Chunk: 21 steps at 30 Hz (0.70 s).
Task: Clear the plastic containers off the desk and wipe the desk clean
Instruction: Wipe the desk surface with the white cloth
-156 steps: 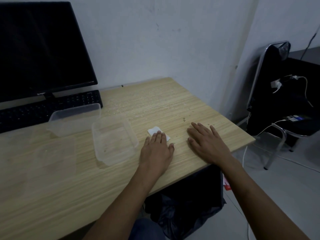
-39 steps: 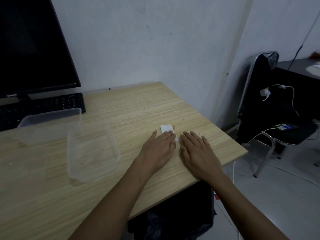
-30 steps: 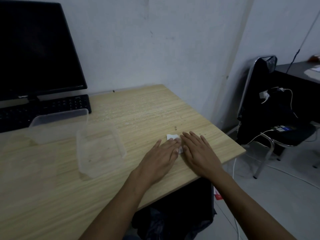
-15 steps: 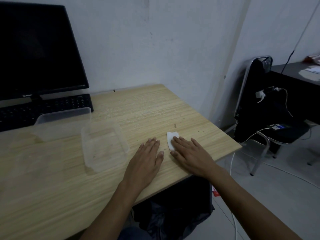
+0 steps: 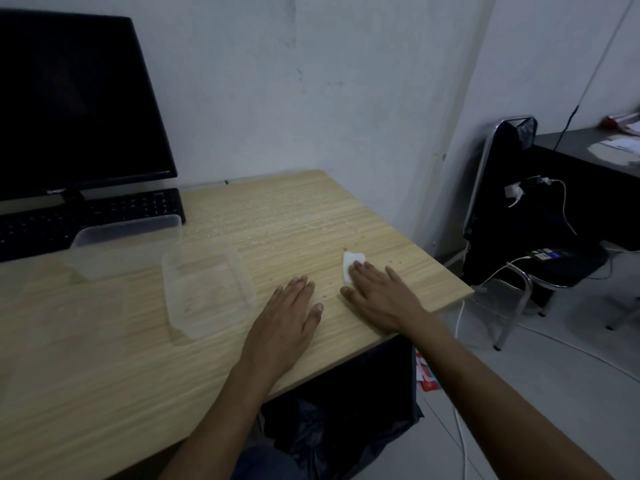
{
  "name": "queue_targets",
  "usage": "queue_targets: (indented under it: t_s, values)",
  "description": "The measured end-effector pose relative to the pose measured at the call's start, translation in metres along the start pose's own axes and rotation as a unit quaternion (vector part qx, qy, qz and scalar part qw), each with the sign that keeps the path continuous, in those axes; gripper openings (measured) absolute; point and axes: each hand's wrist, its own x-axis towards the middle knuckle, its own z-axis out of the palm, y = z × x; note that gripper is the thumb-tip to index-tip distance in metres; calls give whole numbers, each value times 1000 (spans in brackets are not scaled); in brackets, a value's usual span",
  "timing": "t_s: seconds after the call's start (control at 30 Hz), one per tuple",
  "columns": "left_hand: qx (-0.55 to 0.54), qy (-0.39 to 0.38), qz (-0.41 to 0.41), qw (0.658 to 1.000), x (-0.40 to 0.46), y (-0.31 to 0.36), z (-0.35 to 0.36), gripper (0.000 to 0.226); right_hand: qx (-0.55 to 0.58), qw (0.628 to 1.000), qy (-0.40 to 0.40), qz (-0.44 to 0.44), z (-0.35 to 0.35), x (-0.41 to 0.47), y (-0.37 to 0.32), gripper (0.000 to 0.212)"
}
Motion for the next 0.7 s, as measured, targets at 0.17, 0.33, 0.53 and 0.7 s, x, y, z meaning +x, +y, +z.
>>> queue_targets:
  t_s: [0.17, 0.33, 0.53, 0.7]
  values:
    - [10, -3, 3, 1000, -1, -1, 2, 85, 25, 1000, 3, -12, 5, -2, -20, 71]
    - [14, -3, 5, 1000, 0, -1, 2, 86, 19, 1000, 5, -11, 9, -2, -24, 70]
    - [9, -3, 6, 1000, 0, -2, 3, 87, 3, 999, 9, 37, 2, -2, 19, 66]
    - [1, 2, 8, 1000, 1, -2, 4, 86, 5, 997, 8, 75, -12, 5, 58, 63]
